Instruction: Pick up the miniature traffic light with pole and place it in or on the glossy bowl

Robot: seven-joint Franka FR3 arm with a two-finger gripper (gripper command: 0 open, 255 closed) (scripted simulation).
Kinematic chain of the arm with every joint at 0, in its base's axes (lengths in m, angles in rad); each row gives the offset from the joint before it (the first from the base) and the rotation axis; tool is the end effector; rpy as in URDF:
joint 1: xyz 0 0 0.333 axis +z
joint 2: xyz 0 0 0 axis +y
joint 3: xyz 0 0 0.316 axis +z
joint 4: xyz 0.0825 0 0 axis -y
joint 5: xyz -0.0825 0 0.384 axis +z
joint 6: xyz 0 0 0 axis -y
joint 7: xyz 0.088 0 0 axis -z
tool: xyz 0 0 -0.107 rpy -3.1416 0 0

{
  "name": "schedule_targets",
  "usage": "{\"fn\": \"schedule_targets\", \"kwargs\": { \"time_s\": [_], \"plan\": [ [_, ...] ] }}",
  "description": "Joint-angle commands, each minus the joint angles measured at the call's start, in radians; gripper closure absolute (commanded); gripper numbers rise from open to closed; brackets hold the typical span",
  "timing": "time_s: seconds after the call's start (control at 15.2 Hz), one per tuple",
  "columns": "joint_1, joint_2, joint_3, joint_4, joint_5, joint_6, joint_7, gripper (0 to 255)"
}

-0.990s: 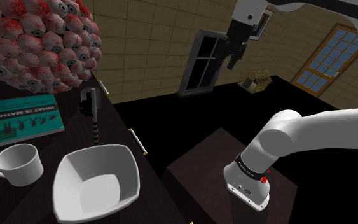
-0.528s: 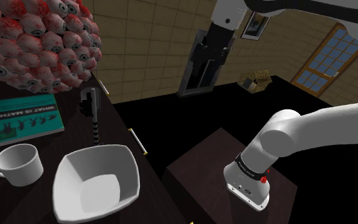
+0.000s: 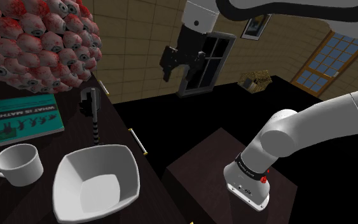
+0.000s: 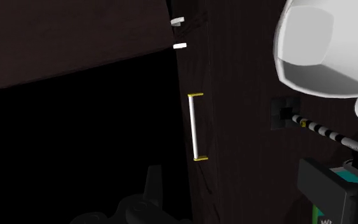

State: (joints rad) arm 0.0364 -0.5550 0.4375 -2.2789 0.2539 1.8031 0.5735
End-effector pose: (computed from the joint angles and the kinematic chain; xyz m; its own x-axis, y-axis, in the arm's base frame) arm 0.3400 0.2260 0.5435 0.9781 -0.2072 0.0213 -0.2061 -0.9776 -0.0424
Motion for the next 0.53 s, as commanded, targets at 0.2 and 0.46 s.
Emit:
{"fn": "schedule_targets", "kwargs": {
  "time_s": [0.2, 0.46],
  "plan": [
    [-0.017, 0.144, 0.124, 0.087, -0.021, 0.094, 0.147, 0],
    [-0.039, 0.284, 0.228, 0.184, -0.088, 0.154, 0.283, 0]
  ]
}}
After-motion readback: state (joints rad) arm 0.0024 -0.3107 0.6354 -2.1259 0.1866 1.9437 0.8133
